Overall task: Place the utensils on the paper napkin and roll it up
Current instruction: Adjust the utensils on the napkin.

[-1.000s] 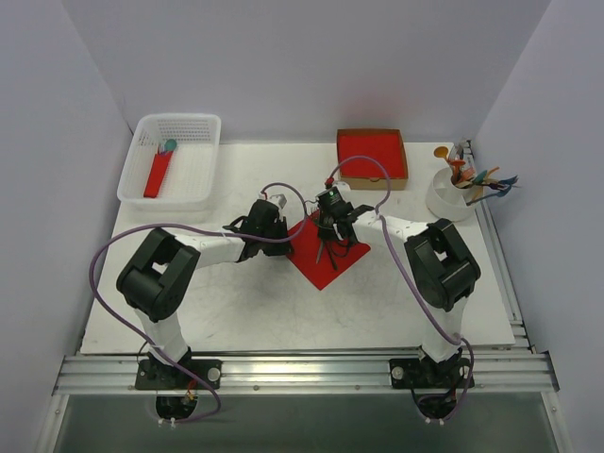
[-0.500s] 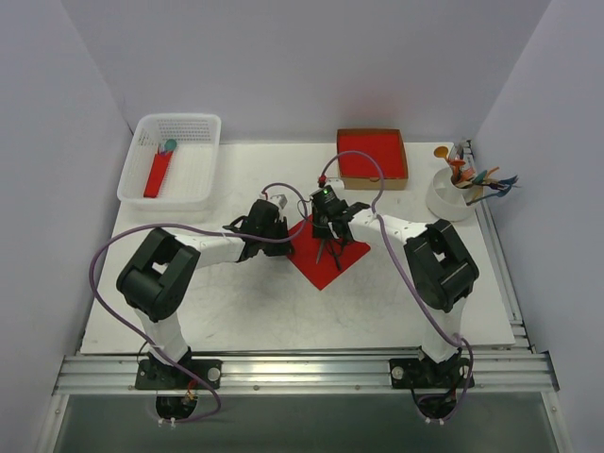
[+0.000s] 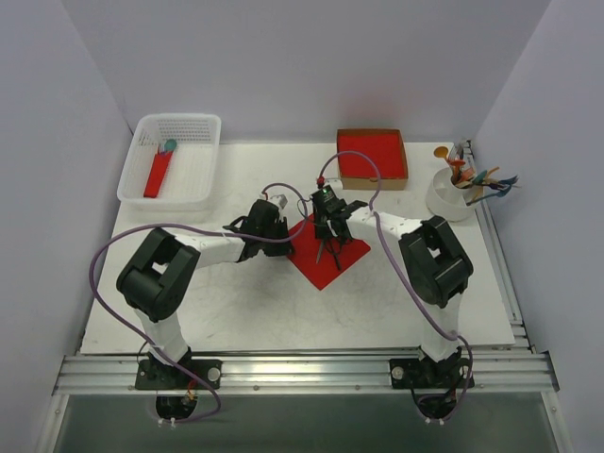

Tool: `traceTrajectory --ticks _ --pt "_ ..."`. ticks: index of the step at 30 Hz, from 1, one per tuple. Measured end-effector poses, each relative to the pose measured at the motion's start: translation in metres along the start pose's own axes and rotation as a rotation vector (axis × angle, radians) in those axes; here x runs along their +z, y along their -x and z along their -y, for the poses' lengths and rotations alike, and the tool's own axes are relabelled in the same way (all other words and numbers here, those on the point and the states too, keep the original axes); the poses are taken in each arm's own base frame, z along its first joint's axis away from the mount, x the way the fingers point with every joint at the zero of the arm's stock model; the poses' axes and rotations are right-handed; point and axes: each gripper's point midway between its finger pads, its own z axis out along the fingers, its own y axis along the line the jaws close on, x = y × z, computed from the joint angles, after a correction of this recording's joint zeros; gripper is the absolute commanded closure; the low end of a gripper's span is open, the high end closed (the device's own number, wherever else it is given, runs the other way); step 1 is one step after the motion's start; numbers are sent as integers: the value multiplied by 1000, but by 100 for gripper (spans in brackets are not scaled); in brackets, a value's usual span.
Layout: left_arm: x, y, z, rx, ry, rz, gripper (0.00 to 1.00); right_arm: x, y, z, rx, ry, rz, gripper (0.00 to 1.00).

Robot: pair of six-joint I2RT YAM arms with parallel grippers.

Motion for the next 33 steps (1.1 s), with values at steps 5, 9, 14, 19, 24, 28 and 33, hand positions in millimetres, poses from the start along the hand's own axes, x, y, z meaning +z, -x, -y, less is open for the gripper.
traceTrajectory --ticks 5,9,14,19,24,28,33 --pt "0 0 0 0 0 0 98 4 -4 2 -1 -6 -15 66" --pt "0 0 0 0 0 0 98 7 -7 2 -2 -7 -22 70" --pt "0 0 0 0 0 -1 98 7 -8 0 -3 5 -30 73" --pt "0 0 0 0 0 -1 98 7 -9 -1 -1 15 -34 80" --pt "0 0 0 0 0 -1 98 6 -10 -3 4 22 -38 86" --pt "0 0 0 0 0 -1 98 5 -9 -4 6 23 -41 97" --pt "0 0 0 0 0 -1 98 4 -9 -5 11 22 -46 100"
